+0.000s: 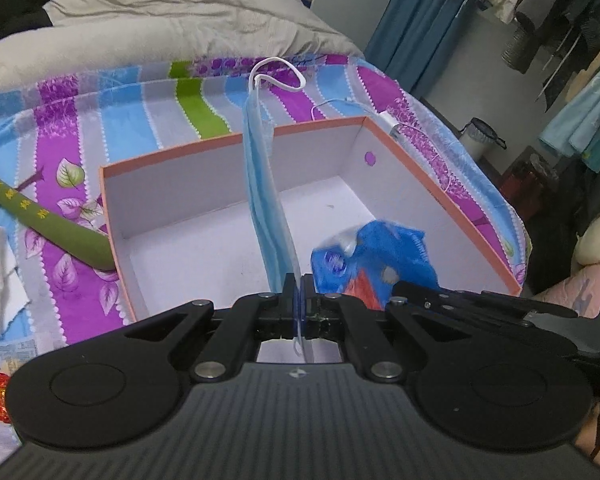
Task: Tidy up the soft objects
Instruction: 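Open the left tool dropping the mask while the right tool releases the bag into the box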
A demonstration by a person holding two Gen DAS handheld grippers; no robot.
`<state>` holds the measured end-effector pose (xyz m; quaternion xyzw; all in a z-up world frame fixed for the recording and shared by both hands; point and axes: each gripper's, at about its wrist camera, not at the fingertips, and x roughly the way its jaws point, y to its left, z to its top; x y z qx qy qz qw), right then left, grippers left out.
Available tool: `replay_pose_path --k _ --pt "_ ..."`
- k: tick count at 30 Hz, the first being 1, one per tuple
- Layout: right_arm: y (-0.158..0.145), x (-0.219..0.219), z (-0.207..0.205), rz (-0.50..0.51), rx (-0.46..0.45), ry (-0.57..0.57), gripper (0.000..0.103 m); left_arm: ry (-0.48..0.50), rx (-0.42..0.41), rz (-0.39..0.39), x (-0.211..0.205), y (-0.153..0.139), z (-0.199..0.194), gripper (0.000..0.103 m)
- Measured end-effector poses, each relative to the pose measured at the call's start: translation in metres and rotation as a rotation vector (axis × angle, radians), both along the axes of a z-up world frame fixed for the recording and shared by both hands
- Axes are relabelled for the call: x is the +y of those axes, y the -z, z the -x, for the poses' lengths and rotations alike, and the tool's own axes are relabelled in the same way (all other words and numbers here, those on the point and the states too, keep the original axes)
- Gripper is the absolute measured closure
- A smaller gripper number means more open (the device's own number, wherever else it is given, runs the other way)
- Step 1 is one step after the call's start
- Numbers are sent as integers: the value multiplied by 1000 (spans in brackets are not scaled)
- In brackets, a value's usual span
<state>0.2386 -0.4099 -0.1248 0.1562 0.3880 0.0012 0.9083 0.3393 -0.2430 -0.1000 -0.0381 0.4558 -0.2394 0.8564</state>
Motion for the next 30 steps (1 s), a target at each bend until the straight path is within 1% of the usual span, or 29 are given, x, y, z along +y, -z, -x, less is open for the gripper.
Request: replay_pose_path --k 2,4,5,6,7,8,9,19,30 --pt "5 -3 -3 -6 14 9 93 5 10 -5 -1 4 -1 101" --pt "9 -4 -6 -5 34 9 91 11 13 -17 -4 6 -3 99" --pt "10 -4 -6 -4 44 5 86 4 18 -28 -4 7 -4 96" --pt "11 -3 -7 -1 53 4 80 1 22 -29 -4 8 -5 88" --pt "12 -3 -8 2 58 9 67 -2 22 -26 -3 8 -4 75" --pt "13 -3 -8 5 61 14 59 -4 19 -25 -3 7 -2 68" --pt "13 -3 -7 5 59 19 58 -5 9 -24 -2 6 -1 61" --pt "0 -2 7 -7 23 13 59 -9 -51 -27 6 -17 22 61" --pt "-29 8 39 -8 -44 -7 59 -39 -112 -1 27 -50 67 61"
